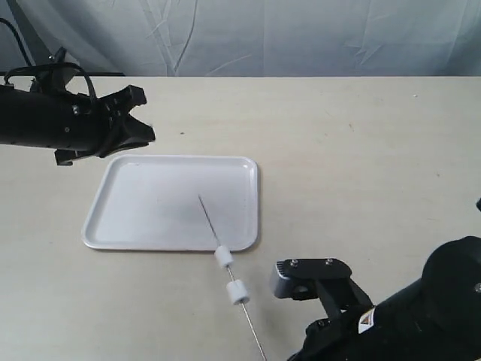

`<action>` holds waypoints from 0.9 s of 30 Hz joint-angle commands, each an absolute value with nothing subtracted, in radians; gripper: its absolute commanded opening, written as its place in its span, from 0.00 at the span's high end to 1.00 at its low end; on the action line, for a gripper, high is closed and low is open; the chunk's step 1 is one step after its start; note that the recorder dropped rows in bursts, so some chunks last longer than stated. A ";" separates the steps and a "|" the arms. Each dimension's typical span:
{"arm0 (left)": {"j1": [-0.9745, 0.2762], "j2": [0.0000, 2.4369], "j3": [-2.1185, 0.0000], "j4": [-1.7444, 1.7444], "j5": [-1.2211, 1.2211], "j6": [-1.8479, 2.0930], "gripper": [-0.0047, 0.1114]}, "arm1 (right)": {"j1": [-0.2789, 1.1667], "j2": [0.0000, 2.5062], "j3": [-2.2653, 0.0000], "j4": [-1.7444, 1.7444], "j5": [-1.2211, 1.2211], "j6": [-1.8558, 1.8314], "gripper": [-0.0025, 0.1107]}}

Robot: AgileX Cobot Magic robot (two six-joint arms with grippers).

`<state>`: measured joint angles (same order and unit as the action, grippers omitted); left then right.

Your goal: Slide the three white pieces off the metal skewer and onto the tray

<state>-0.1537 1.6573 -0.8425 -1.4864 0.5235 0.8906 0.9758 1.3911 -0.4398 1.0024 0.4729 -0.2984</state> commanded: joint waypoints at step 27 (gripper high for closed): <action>-0.202 1.871 -0.848 -1.385 0.730 0.984 0.66 | 0.977 1.500 -0.584 1.054 0.146 -0.228 0.98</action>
<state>-0.1993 1.8972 -0.8461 -1.3312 0.6495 0.9333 0.9758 1.4799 -0.5798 1.0290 0.1921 -0.2396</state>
